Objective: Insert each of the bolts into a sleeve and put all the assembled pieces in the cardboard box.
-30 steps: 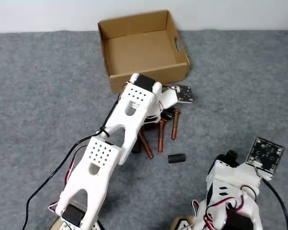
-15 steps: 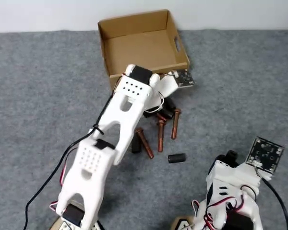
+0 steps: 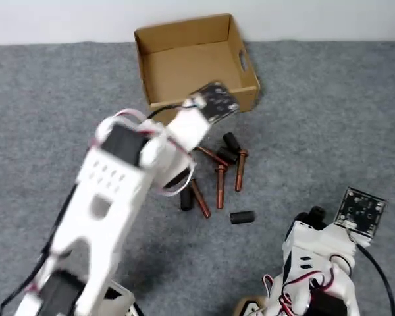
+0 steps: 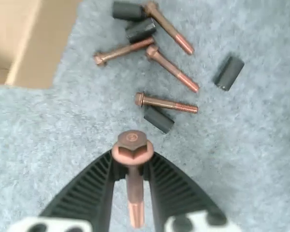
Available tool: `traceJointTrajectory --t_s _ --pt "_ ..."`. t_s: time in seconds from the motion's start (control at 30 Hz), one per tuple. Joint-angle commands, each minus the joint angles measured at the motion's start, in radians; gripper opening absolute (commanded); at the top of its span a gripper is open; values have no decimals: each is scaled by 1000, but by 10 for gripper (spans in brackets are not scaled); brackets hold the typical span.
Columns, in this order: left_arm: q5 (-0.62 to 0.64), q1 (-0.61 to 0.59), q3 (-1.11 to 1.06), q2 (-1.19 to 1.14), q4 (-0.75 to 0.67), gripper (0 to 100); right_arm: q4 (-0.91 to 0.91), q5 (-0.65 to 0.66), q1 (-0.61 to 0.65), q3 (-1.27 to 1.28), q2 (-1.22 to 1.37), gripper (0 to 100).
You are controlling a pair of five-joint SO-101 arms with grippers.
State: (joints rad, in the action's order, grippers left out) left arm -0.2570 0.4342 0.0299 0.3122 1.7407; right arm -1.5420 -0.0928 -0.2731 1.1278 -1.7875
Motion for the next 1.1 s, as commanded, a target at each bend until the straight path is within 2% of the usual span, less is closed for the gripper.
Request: traceJointTrajectory --t_s 0.0,0.07,0.3,0.5,0.6,0.8,0.93,1.07 --pt "28 -3 -59 189 2 5 10 17 91 -14 -2 9" --pt "35 -11 -114 258 -21 5 19 18 168 -14 -4 9" --pt "204 -149 -341 569 -157 4 21 14 355 -32 -4 9" --pt "212 -172 -648 950 -316 4 76 21 549 -28 7 9" --pt "212 -170 -809 1163 -430 4 120 25 593 -15 7 9" --pt "213 -170 -1070 1511 -611 4 136 92 757 9 7 9" --pt "229 -170 -1089 1490 -643 5 153 138 854 11 7 9" --pt "457 -166 -1098 1487 -709 5 254 186 898 31 7 9"
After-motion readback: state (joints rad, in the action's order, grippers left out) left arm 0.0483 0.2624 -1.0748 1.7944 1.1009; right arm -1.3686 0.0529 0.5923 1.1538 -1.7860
